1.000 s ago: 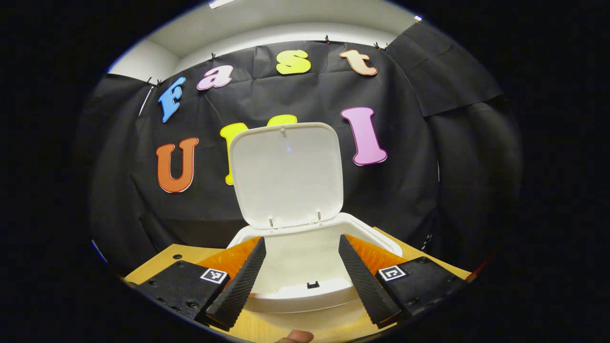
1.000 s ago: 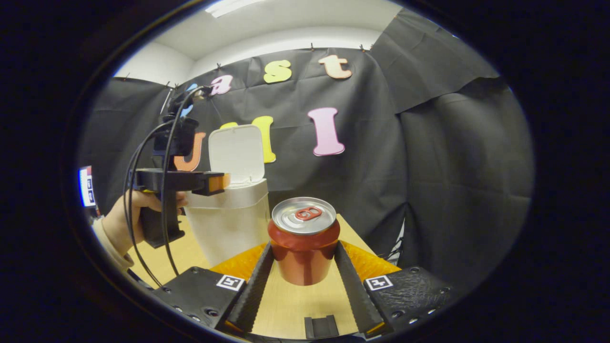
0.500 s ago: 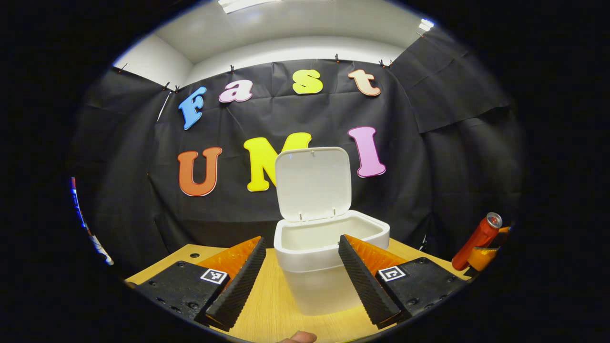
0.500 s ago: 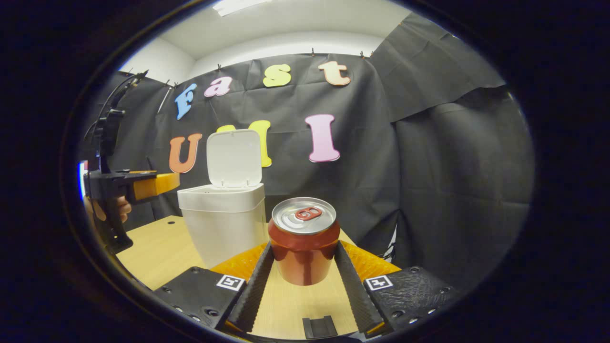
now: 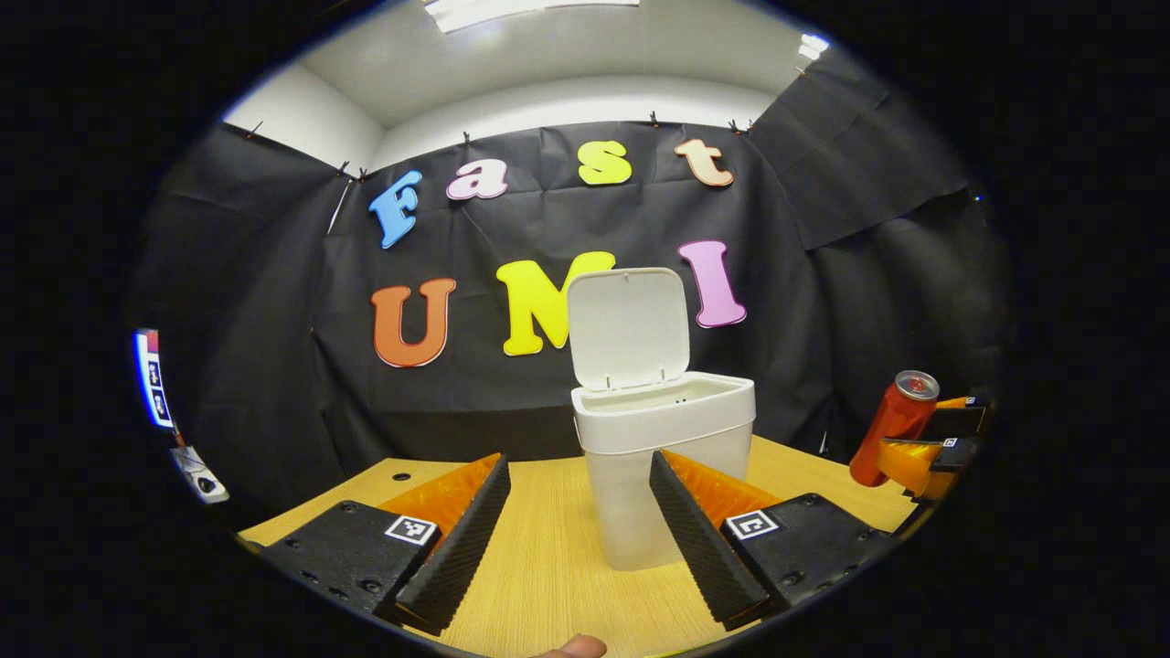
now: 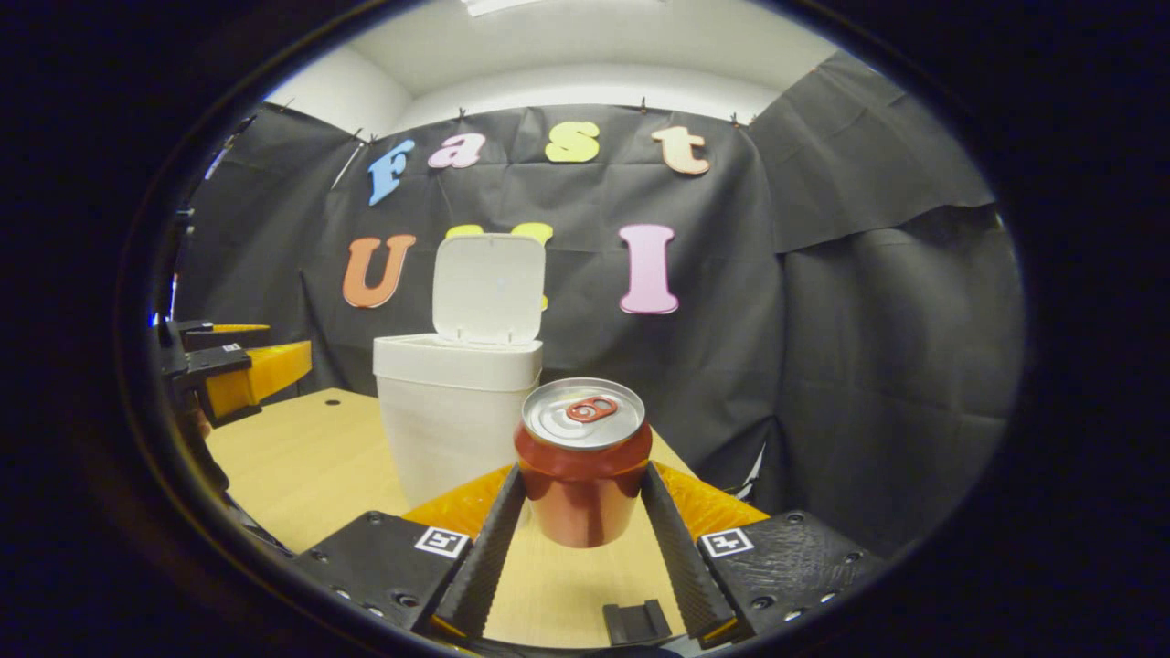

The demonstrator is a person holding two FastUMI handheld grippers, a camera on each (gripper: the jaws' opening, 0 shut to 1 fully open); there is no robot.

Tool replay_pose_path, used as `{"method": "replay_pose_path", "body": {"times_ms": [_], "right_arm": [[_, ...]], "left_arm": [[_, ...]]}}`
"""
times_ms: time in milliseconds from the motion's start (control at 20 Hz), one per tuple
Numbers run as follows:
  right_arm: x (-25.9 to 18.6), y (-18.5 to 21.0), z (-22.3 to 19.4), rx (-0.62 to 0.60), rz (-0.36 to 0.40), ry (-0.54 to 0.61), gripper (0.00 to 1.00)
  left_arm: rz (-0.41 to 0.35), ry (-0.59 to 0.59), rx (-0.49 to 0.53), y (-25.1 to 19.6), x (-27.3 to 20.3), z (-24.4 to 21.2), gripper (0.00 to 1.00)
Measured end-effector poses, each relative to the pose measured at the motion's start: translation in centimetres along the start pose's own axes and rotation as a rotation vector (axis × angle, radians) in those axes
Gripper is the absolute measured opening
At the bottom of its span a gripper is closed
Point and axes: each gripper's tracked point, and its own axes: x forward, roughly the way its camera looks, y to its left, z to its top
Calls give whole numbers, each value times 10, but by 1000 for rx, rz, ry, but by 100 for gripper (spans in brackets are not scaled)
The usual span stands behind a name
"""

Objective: Press the lid of the desktop garbage bin to open it, pick up the crumpled paper on the desktop and throw it into the bin, then pick up the pop can on the desktop and drop it into the bin, and finally close the garbage bin lid.

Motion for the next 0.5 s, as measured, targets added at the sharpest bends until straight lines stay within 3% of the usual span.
{"method": "replay_pose_path", "body": {"times_ms": [200, 500], "right_arm": [[-8, 15, 25, -12, 24, -61, 78], [-5, 42, 76, -28, 96, -75, 78]], "left_arm": [[45, -3, -14, 23, -15, -14, 99], [30, 15, -41, 36, -19, -31, 99]]}}
